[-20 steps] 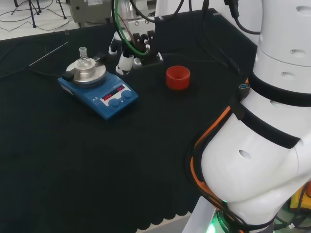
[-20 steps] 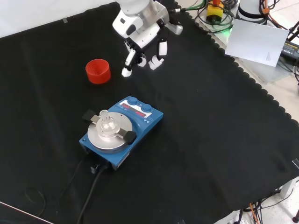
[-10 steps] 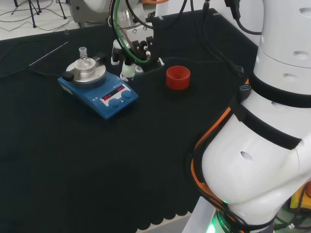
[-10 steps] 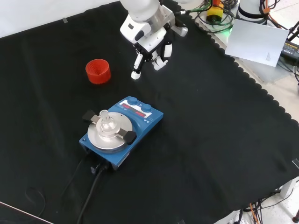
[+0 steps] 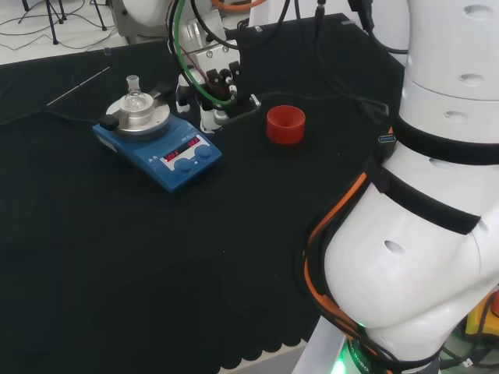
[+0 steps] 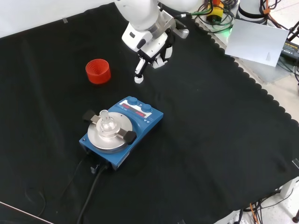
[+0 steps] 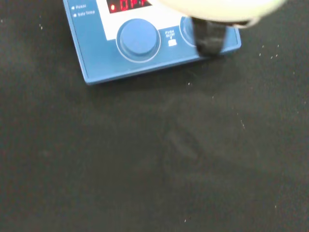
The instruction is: Turn on the heater.
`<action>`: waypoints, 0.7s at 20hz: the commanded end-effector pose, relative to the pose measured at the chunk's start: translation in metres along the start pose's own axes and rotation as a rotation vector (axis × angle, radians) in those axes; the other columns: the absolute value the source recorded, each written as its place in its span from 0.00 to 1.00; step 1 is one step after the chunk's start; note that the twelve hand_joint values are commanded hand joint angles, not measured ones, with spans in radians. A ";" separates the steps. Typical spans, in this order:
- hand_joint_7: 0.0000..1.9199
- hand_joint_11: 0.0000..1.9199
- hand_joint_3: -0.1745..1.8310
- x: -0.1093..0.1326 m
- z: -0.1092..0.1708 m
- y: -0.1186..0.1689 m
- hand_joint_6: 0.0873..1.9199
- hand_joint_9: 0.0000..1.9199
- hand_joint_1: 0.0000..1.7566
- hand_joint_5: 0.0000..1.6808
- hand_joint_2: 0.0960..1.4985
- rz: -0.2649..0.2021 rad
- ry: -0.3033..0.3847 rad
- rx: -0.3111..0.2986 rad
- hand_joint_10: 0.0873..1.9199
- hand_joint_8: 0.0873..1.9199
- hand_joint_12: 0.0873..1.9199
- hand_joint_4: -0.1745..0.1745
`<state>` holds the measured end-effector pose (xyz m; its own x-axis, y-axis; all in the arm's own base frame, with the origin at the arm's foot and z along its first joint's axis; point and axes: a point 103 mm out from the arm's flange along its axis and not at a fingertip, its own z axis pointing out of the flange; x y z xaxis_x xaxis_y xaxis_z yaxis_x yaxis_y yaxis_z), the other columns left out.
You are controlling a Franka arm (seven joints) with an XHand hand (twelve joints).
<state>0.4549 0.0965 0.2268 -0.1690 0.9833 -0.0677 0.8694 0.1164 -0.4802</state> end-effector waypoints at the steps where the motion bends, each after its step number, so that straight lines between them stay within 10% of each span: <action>1: 0.92 0.89 0.68 0.000 0.006 0.004 0.21 0.97 0.88 0.22 0.34 -0.013 -0.007 0.072 0.83 0.93 0.76 0.43; 14: 0.92 0.90 0.71 0.000 0.014 0.015 0.08 0.97 0.89 0.22 0.31 -0.022 -0.027 0.182 0.85 0.95 0.78 0.46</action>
<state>0.4619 0.0968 0.2110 -0.1926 0.9789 -0.0688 0.7886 0.1127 -0.6045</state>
